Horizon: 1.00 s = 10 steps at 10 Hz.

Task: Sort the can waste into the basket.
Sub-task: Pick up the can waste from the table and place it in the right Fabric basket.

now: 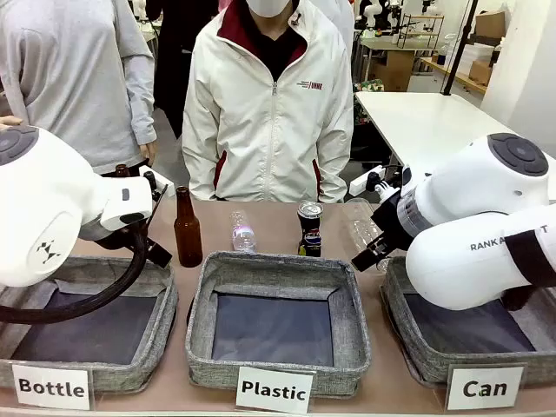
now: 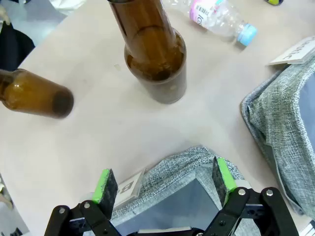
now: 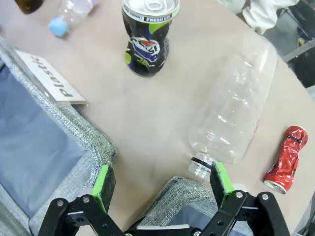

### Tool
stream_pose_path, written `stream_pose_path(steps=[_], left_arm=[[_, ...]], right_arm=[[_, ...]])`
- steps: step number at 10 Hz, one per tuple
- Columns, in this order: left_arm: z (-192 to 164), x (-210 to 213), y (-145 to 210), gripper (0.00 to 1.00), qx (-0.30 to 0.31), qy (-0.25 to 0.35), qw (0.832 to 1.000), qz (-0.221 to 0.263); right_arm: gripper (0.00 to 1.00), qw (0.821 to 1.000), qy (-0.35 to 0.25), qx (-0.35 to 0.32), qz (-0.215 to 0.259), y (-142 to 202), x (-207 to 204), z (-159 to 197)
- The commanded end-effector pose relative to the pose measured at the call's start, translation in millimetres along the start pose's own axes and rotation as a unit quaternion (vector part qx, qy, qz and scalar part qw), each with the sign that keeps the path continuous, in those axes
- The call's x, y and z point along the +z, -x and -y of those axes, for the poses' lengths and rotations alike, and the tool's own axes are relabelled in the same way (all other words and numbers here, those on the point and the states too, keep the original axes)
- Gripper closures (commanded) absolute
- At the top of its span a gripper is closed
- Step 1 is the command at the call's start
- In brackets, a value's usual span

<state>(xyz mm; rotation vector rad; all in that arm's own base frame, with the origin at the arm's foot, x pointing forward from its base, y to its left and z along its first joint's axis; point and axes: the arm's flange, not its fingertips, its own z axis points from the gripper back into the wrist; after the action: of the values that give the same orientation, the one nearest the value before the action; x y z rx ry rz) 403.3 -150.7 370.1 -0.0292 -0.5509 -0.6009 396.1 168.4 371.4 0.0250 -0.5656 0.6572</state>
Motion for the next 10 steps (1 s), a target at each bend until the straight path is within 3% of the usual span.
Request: stream_pose_path(steps=[1, 10], left_arm=[[0.0, 0.2, -0.1, 0.00, 0.000, 0.000, 1.000, 0.000], [0.0, 0.2, -0.1, 0.00, 0.000, 0.000, 1.000, 0.000]], right_arm=[[0.00, 1.000, 0.000, 0.000, 0.000, 0.0, 0.0, 0.0], [0.00, 1.000, 0.000, 0.000, 0.000, 0.0, 0.0, 0.0]])
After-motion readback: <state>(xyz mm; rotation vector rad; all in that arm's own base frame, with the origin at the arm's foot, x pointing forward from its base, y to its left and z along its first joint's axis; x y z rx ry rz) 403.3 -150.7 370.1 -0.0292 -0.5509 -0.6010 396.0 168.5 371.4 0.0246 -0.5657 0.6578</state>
